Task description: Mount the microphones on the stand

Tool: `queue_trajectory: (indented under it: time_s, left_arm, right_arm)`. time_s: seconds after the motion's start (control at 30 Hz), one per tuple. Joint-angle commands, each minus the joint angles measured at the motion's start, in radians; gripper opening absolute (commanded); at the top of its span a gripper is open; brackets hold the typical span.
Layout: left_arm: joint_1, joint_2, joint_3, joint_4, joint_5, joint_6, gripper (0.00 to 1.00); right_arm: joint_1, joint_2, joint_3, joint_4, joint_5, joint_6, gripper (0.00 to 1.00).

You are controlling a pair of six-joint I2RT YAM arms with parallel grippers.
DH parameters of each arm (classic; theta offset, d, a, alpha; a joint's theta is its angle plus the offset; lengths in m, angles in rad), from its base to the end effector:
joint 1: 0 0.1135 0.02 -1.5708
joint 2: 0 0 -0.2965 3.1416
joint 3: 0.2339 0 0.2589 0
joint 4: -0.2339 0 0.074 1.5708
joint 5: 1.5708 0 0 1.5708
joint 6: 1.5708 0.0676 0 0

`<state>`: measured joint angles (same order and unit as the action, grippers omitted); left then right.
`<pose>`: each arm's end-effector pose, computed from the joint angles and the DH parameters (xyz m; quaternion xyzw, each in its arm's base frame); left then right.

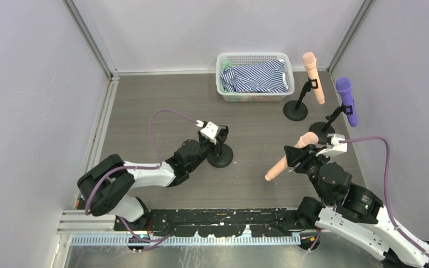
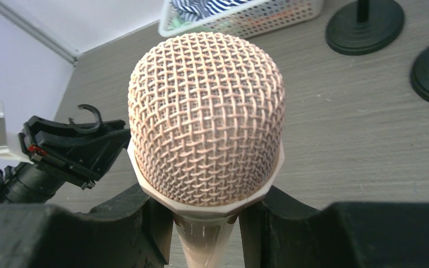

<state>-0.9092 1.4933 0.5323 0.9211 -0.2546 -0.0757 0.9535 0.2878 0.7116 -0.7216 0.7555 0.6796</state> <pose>0.2160 -0.2497 0.2315 0.2091 0.6896 -0.2443 0.6489 0.0716 0.0208 0.3198 0.1151 0.7704 0.1995 0.5945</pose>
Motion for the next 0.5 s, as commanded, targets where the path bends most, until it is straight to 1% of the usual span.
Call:
queue_trajectory:
  time_s: [0.0, 0.07, 0.13, 0.2, 0.33, 0.47]
  left_arm:
    - [-0.003, -0.134, 0.011, -0.088, 0.103, -0.098, 0.00]
    - [-0.003, -0.183, 0.010, -0.167, 0.140, -0.139, 0.00]
    - [-0.003, -0.217, -0.008, -0.188, 0.147, -0.180, 0.00]
    - [-0.003, -0.246, -0.024, -0.200, 0.148, -0.219, 0.00]
    - [-0.003, -0.265, -0.021, -0.215, 0.172, -0.284, 0.00]
    - [-0.009, -0.254, -0.027, -0.158, 0.150, -0.365, 0.00]
  right_arm:
    - [0.000, -0.068, -0.050, 0.212, -0.092, -0.176, 0.03]
    - [0.000, -0.121, -0.096, 0.302, -0.136, -0.239, 0.05]
    - [0.001, -0.171, -0.142, 0.386, -0.162, -0.283, 0.06]
    - [0.001, -0.208, -0.172, 0.441, -0.166, -0.310, 0.02]
    - [0.000, -0.256, -0.188, 0.473, -0.154, -0.335, 0.01]
    - [0.000, -0.263, -0.181, 0.456, -0.138, -0.364, 0.01]
